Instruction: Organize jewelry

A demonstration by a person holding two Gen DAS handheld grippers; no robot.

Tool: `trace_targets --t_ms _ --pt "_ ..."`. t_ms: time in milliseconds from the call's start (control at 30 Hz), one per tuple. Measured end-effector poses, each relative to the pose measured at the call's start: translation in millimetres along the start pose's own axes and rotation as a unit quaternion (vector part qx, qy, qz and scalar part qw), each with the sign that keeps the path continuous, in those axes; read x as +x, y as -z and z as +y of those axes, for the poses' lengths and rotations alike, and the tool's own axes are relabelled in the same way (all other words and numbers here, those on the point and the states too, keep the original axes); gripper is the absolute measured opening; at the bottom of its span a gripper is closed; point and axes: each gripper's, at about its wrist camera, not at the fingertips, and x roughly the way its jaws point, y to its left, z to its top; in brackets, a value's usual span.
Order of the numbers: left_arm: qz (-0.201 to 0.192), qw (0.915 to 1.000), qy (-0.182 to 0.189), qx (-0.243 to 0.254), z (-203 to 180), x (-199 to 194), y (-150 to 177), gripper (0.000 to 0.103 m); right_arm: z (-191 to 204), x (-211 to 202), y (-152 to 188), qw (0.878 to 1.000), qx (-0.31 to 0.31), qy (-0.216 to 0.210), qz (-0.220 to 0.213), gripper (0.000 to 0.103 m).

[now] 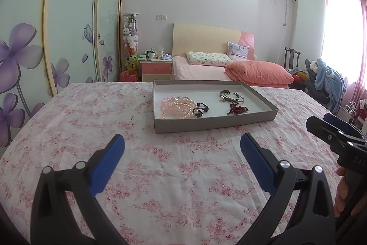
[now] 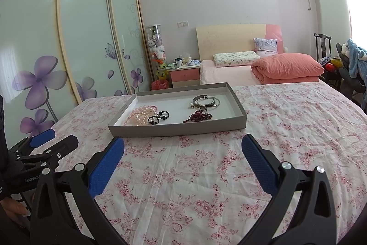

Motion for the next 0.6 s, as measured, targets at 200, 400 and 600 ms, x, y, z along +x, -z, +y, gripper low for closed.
trace_targets --t_ms 200,400,600 --pt "-0.001 1.0 0.0 0.0 0.2 -0.1 -0.4 0.099 -0.3 0.1 -0.2 1.0 0.0 0.0 0.0 0.101" --pt "-0.001 1.0 0.0 -0.001 -1.3 -0.6 0.7 0.099 0.3 0.1 -0.1 1.0 0.0 0.0 -0.001 0.101" --pt "0.001 1.0 0.001 -0.001 -3.2 -0.6 0.5 0.099 0.1 0.4 0.1 1.0 0.0 0.0 0.0 0.101"
